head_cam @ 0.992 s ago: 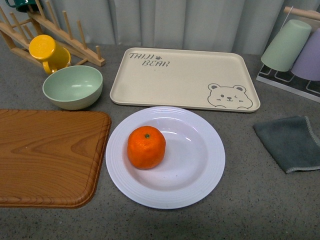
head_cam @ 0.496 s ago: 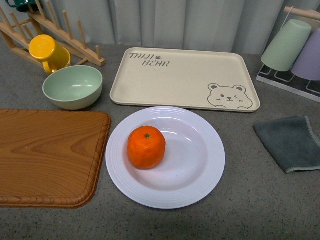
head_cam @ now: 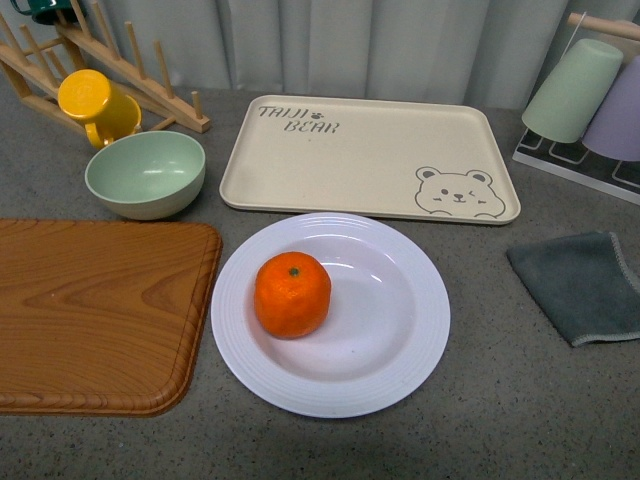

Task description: Place orange and plate with both arms

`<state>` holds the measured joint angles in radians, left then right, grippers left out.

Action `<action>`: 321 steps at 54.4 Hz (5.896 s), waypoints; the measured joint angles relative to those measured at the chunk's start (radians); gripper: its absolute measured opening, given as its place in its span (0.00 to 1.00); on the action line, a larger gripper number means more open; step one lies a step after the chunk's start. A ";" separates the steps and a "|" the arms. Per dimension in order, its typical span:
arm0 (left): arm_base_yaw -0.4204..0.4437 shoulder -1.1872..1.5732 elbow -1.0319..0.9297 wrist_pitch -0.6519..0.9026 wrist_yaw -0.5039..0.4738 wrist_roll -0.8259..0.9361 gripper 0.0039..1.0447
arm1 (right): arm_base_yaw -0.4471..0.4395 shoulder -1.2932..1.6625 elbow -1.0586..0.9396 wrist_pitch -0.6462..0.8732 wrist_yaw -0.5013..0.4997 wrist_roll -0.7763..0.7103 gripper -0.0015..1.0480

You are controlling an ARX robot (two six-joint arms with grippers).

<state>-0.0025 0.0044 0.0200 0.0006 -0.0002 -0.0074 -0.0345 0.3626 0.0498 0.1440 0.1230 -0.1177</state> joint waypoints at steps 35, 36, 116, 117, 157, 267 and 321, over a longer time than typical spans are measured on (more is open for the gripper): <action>0.000 0.000 0.000 0.000 0.000 0.002 0.94 | -0.135 1.343 0.417 0.224 -0.908 0.578 0.91; 0.000 0.000 0.000 0.000 0.000 0.002 0.94 | -0.132 1.357 0.423 0.224 -0.908 0.586 0.91; 0.000 0.000 0.000 0.000 0.000 0.002 0.94 | 0.232 1.975 0.949 0.260 -0.879 0.953 0.61; 0.000 0.000 0.000 0.000 0.000 0.002 0.94 | 0.232 1.976 0.949 0.260 -0.878 0.953 0.60; 0.000 0.000 0.000 0.000 0.000 0.002 0.94 | 0.227 1.946 0.872 0.341 -0.865 0.906 0.04; 0.000 0.000 0.000 0.000 0.000 0.003 0.94 | 0.416 2.175 1.406 0.357 -0.023 1.425 0.36; 0.000 0.000 0.000 0.000 0.000 0.003 0.94 | 0.597 0.937 0.263 0.535 0.502 0.270 0.91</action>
<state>-0.0025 0.0040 0.0200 0.0006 0.0002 -0.0048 0.5621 1.2995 0.3126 0.6792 0.6247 0.1524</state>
